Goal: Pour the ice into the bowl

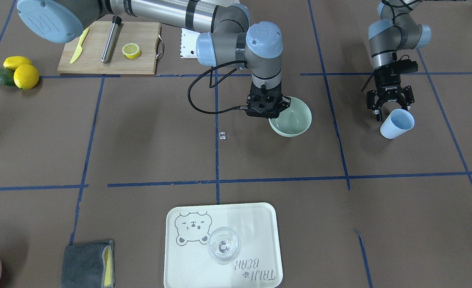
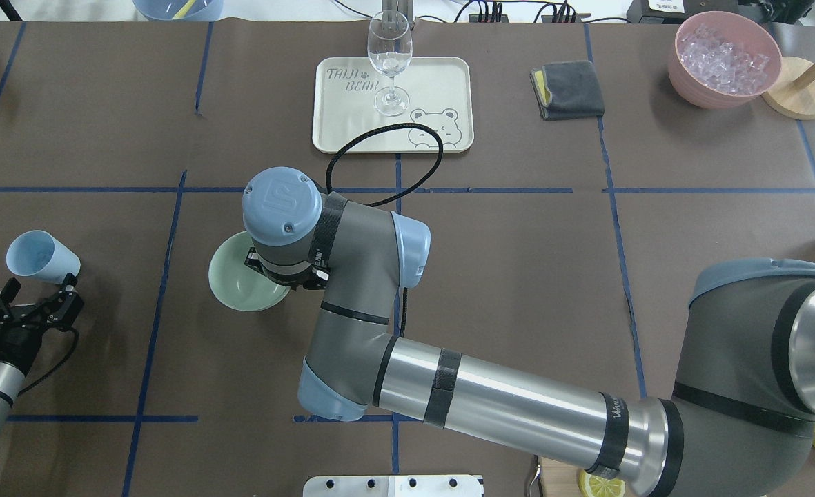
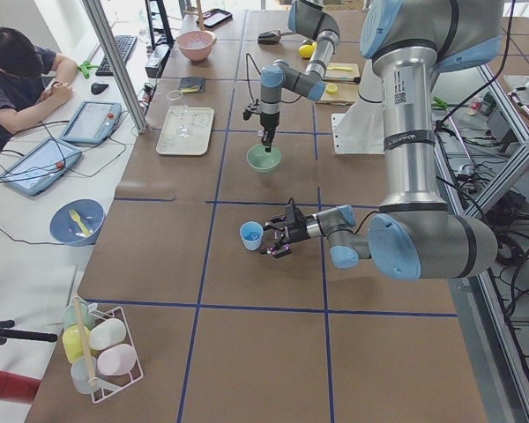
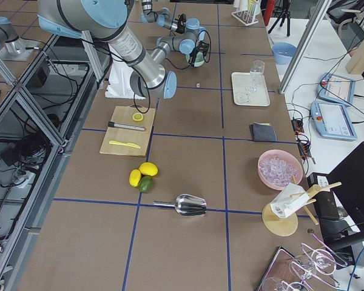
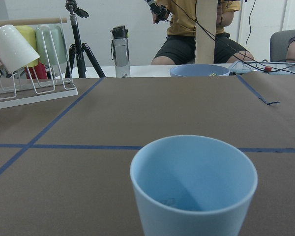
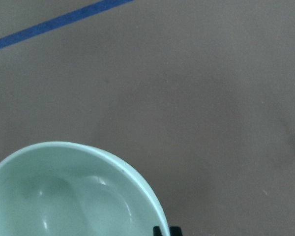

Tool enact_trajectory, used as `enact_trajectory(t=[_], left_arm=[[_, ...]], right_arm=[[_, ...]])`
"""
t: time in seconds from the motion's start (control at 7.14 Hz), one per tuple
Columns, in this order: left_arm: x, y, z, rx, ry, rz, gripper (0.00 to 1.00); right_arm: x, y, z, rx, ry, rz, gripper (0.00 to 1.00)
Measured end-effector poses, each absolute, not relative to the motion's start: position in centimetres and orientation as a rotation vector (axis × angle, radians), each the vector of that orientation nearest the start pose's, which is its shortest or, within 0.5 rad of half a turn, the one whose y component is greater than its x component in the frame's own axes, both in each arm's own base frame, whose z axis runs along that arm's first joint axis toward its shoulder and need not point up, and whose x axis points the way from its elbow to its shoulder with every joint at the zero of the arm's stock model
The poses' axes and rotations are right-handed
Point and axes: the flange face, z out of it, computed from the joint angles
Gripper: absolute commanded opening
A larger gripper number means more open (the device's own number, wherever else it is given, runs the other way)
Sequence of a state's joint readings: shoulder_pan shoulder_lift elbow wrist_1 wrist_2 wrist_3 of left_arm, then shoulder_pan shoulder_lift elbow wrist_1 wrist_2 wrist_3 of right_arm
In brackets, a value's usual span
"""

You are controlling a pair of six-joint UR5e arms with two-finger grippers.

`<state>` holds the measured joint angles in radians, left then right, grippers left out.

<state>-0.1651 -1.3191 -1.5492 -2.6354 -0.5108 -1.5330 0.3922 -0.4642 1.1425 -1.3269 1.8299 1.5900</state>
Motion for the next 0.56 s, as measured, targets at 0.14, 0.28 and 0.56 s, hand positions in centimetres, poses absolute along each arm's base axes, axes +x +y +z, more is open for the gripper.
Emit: enact_trajectory(t=[0.14,0.28,0.56], left_arm=[[33.68,-27.94,64.40,1.075,0.611,-0.529,1.00],[33.68,-28.01,64.46,1.076,0.609,-0.530,1.00],[33.52,-28.87,64.67,1.084,0.594,-0.548,1.00]], right_arm=[[-72.07,-41.69,9.02,-0.051,-0.937,0.271,0.24],[-72.18,-41.88,9.26,-0.040,-0.932,0.277,0.76],[-72.28,-42.08,9.25,-0.024,-0.945,0.282,1.00]])
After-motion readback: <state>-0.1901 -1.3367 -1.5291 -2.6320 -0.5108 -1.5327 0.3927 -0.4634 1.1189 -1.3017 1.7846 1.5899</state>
